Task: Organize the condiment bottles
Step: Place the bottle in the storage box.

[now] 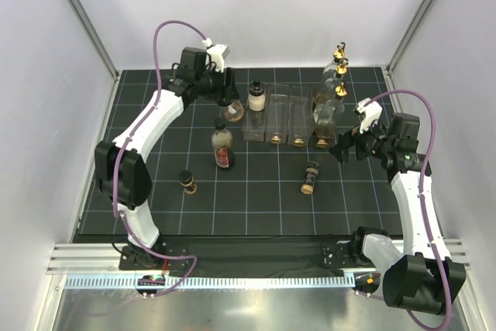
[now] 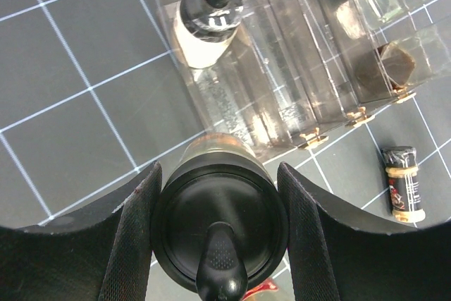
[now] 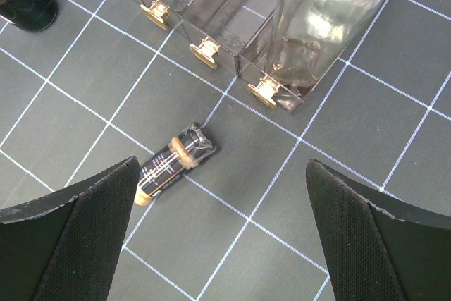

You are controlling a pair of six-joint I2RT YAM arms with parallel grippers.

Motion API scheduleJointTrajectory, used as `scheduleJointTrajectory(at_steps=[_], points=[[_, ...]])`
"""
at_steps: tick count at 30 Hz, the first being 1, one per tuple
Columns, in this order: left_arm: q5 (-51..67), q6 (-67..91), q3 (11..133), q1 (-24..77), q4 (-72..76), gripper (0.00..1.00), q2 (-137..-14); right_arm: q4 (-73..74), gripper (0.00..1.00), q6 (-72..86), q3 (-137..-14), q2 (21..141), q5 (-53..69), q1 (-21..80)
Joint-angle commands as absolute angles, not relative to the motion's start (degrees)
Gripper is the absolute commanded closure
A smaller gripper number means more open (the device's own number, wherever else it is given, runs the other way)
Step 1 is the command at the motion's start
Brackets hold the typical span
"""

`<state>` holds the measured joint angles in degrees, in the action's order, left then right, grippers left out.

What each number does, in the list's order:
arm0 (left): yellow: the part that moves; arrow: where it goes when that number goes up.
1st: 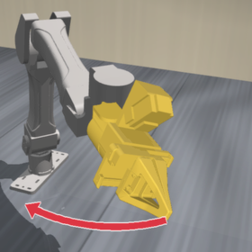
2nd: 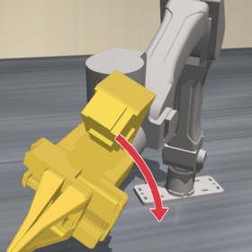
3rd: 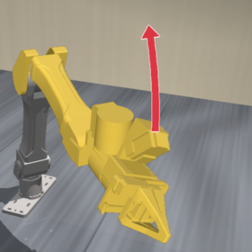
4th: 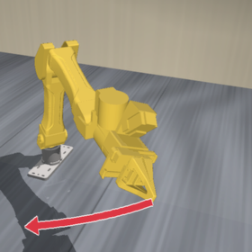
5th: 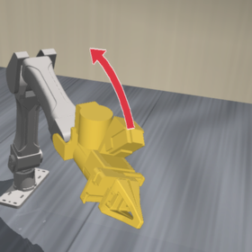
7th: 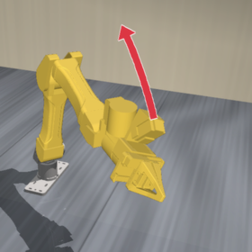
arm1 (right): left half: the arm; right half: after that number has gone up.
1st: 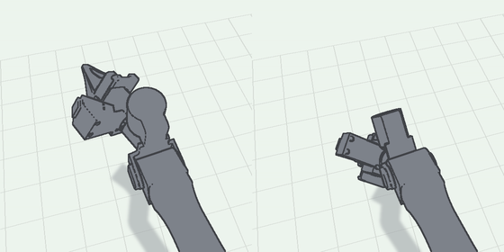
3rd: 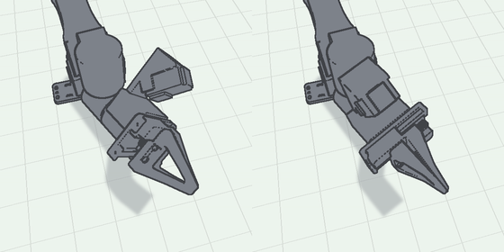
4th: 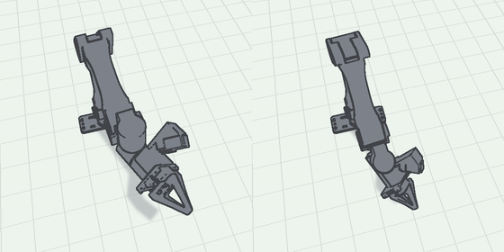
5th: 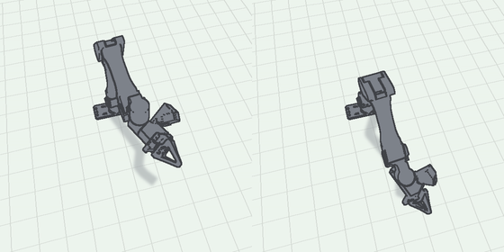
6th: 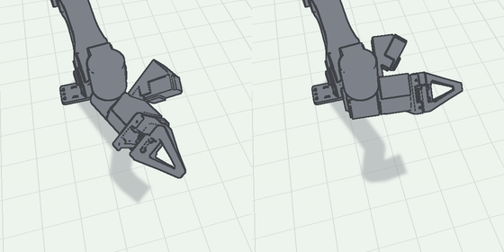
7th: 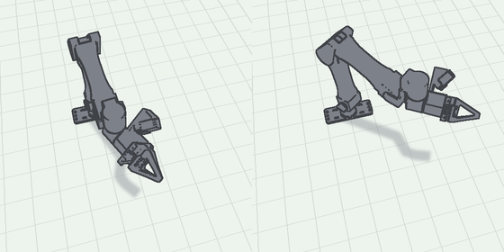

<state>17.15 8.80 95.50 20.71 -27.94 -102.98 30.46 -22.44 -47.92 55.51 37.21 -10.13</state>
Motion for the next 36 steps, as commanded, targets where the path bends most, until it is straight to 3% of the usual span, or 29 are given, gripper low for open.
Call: scheduleJointTrajectory(at_steps=[1,36], points=[[18.46,9.40,99.66,21.80,-25.66,1.00,-103.53,29.79,0.00,-23.47,-48.69,55.11,37.79,-10.20],[16.35,12.57,113.73,26.45,-24.61,1.00,-120.67,29.97,0.00,-23.82,-48.78,55.37,37.44,-10.20]])
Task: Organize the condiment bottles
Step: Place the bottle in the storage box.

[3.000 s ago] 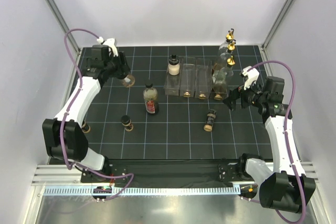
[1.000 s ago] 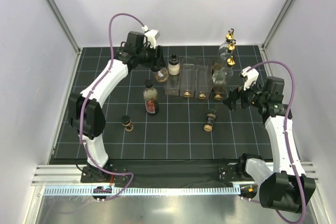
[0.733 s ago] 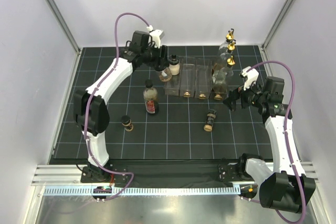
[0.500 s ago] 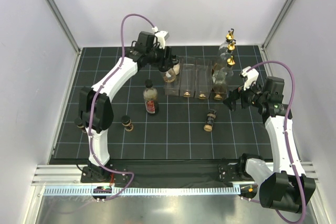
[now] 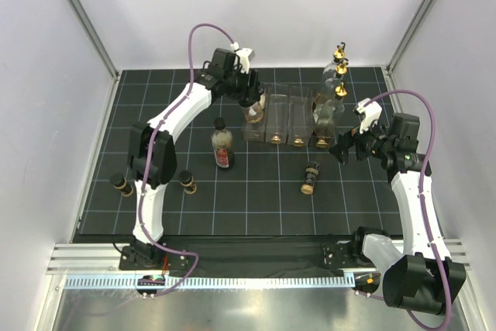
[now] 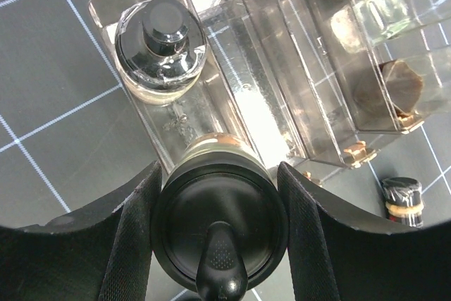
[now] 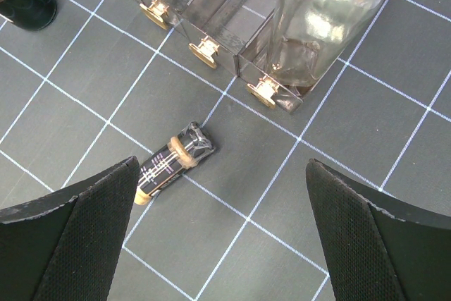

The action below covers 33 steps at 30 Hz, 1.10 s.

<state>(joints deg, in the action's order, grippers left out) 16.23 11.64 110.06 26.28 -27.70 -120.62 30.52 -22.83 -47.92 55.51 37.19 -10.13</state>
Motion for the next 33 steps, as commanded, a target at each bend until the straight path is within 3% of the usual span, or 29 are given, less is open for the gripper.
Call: scheduleJointTrajectory(at_steps=[1,24,33], points=[[16.35,12.74,113.99,26.46,-24.61,1.00,-121.02,29.97,0.00,-23.82,-48.69,55.37,37.44,-10.20],[12.75,13.18,116.89,26.89,-23.64,0.95,-127.18,29.97,0.00,-23.91,-48.60,55.46,37.18,-10.20],[10.20,12.74,116.72,28.04,-23.47,0.73,-128.67,29.97,0.00,-23.91,-48.60,55.55,36.91,-10.20]])
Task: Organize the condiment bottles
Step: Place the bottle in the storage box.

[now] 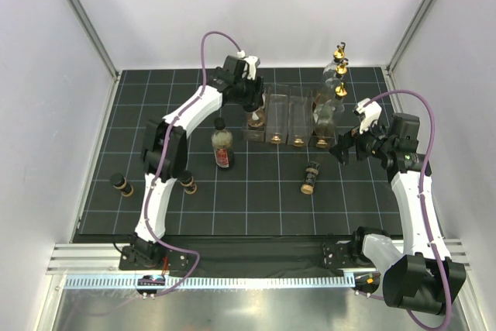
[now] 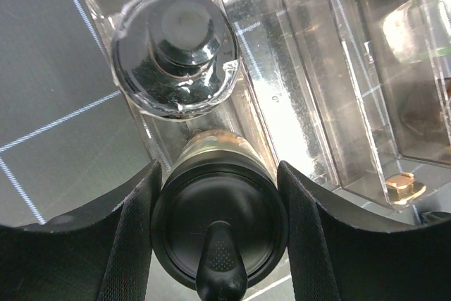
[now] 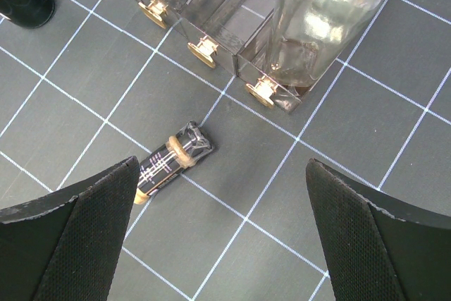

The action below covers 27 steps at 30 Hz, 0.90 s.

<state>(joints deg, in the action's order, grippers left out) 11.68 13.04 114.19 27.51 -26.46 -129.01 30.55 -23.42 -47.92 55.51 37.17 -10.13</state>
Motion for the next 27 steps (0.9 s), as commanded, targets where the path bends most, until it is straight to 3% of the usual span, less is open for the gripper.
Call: scheduleJointTrajectory(at_steps=[1,6,12,19,27], points=[[10.02,12.83,116.81,28.04,-23.47,0.69,-128.85,29.97,0.00,-23.91,-48.69,55.55,36.91,-10.20],[8.88,12.22,116.11,28.56,-23.47,0.51,-128.67,29.97,0.00,-23.91,-48.60,55.46,36.91,-10.20],[8.61,11.78,115.14,28.92,-23.47,0.37,-127.62,29.80,0.00,-23.91,-48.60,55.55,36.83,-10.20],[9.58,10.81,114.00,29.00,-23.29,0.26,-125.34,29.80,0.00,-23.82,-48.60,55.28,36.74,-10.20],[10.99,10.63,113.91,28.92,-22.59,0.22,-122.44,29.79,0.00,-23.73,-48.60,55.11,36.65,-10.37]])
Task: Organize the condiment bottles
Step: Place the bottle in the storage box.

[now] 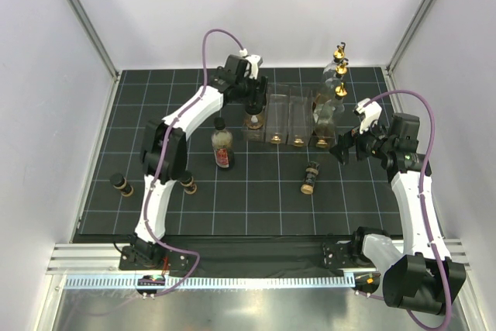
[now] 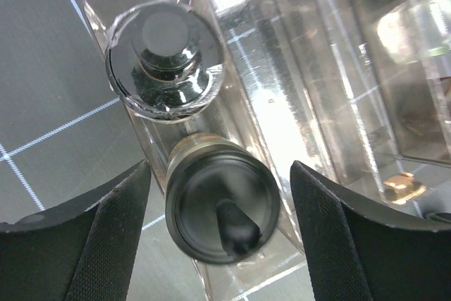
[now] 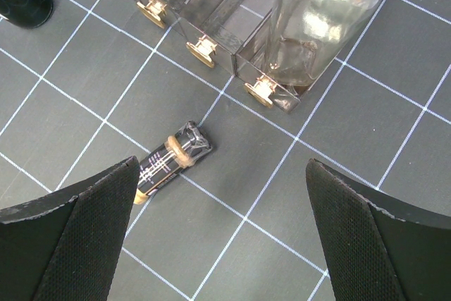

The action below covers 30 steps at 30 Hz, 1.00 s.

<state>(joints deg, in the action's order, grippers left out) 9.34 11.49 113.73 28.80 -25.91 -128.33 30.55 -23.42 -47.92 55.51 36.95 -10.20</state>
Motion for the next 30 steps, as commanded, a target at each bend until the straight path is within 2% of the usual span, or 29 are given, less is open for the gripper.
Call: scheduleJointTrajectory(at_steps=[1,5,6,8,23,30], points=[[11.16,10.55,113.82,28.92,-22.50,0.22,-121.91,29.79,0.00,-23.82,-48.52,55.02,36.74,-10.37],[11.51,9.85,113.91,28.92,-22.24,0.16,-119.19,29.79,0.00,-24.26,-48.43,54.67,37.00,-10.46],[11.43,9.67,113.82,28.83,-22.24,0.07,-118.14,29.79,0.00,-24.43,-48.34,54.49,37.09,-10.46],[11.34,9.49,113.82,28.83,-22.15,0.00,-116.81,29.88,0.00,-24.96,-48.34,54.14,37.35,-10.55],[8.88,7.65,107.51,26.54,-22.94,0.00,-100.66,32.43,0.00,-31.72,-48.34,50.72,42.71,-10.90],[5.01,6.42,97.50,23.12,-23.03,0.00,-88.01,46.30,0.00,-53.75,-52.64,51.06,48.95,-10.90]])
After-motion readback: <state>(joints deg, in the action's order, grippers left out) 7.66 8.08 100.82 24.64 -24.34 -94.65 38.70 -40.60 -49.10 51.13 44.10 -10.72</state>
